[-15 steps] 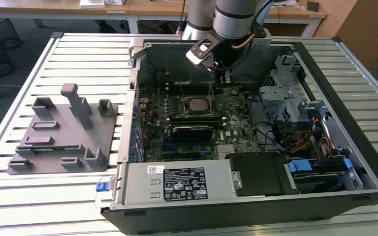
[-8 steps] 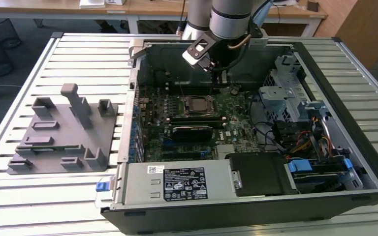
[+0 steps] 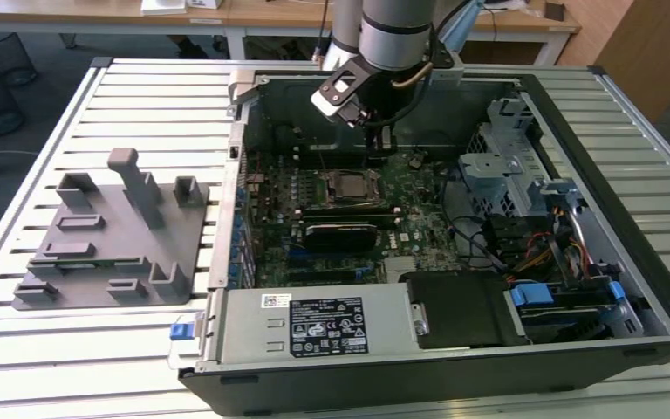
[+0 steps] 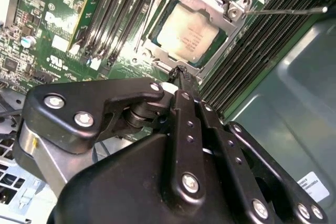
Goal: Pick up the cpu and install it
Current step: 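Close the cpu cover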
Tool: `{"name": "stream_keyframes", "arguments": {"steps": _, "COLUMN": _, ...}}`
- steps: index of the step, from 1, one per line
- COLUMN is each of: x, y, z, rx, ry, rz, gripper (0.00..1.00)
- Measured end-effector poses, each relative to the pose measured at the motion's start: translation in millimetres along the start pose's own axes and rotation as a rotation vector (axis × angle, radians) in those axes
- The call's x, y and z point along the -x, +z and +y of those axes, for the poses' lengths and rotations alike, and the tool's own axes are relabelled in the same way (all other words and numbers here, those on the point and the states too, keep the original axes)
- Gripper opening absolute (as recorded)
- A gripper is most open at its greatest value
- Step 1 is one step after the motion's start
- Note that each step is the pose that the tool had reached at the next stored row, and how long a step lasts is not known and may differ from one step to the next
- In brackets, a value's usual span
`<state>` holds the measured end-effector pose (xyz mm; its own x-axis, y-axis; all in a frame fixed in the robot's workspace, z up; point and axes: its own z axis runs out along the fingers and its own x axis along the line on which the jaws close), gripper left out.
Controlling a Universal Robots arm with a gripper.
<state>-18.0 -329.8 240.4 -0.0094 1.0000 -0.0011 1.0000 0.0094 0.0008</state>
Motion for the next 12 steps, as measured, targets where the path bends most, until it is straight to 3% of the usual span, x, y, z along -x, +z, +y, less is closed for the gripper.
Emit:
{"name": "stream_keyframes", "arguments": {"steps": 6, "x": 0.0, "y": 0.1, "z": -1.6, "rx": 0.0001, "ry": 0.0, "rz": 0.0001, "gripper": 0.12}}
{"name": "stream_keyframes", "arguments": {"steps": 12, "x": -0.1, "y": 0.5, "z": -15.0, "rx": 0.0001, "ry": 0.0, "rz": 0.0001, "gripper": 0.12}}
